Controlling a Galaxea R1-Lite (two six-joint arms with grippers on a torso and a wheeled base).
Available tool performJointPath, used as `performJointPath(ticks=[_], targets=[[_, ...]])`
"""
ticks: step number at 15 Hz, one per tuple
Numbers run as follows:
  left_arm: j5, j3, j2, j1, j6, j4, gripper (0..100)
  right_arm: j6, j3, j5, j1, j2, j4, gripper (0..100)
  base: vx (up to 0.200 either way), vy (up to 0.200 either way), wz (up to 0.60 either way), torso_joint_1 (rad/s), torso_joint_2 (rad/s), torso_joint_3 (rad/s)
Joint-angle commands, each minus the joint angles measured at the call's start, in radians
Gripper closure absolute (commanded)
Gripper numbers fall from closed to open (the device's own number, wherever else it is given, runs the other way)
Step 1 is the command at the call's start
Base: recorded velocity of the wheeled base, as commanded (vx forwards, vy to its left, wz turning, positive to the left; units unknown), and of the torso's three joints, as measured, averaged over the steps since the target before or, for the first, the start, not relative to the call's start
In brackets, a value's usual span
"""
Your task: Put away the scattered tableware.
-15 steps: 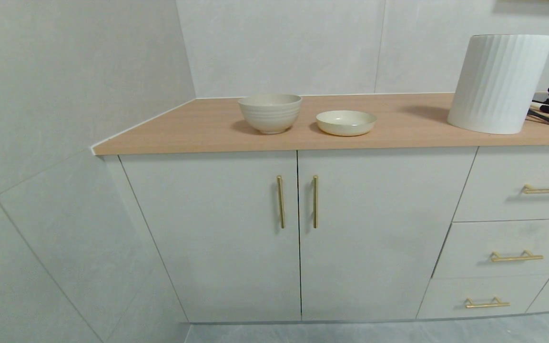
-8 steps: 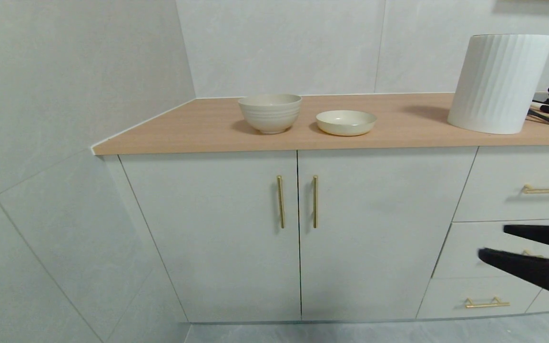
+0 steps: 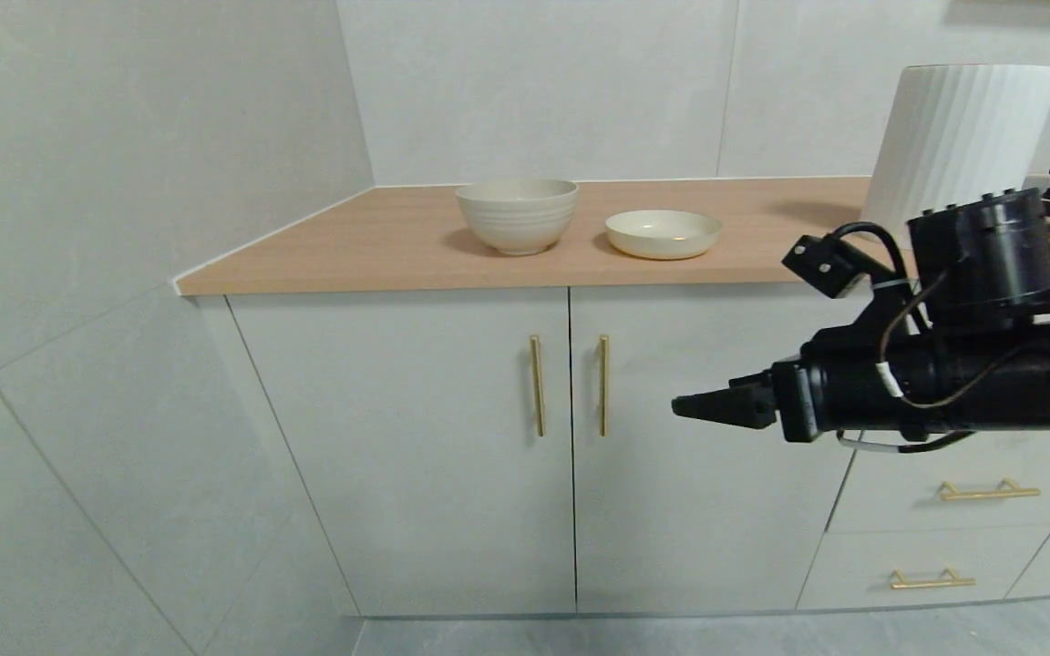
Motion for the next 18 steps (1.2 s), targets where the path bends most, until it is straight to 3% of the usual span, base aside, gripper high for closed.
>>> performJointPath(ticks=[1,4,7,9,18], targets=[[0.000,0.000,0.002,0.000,-0.001,0.000,0,0.027,-0.103,-0.002,0.030,0.205,-0.056,0,0.000,0.000,0.00,0.000,0.00,0.000],[0.000,0.000,0.002,0.000,-0.001,0.000,0,0.102,-0.121,-0.010,0.046,0.285,-0.169,0,0.000,0.000,0.00,0.000,0.00,0.000],[0.000,0.000,0.002,0.000,-0.001,0.000,0,0.151,-0.118,-0.040,0.053,0.411,-0.365,0,0.000,0.000,0.00,0.000,0.00,0.000],[0.000,0.000,0.002,0.000,-0.001,0.000,0,0.154,-0.123,-0.082,0.053,0.448,-0.418,0,0.000,0.000,0.00,0.000,0.00,0.000],[0.000,0.000,0.002,0.000,-0.001,0.000,0,0.228,-0.129,-0.085,0.053,0.549,-0.628,0,0.000,0.000,0.00,0.000,0.00,0.000]])
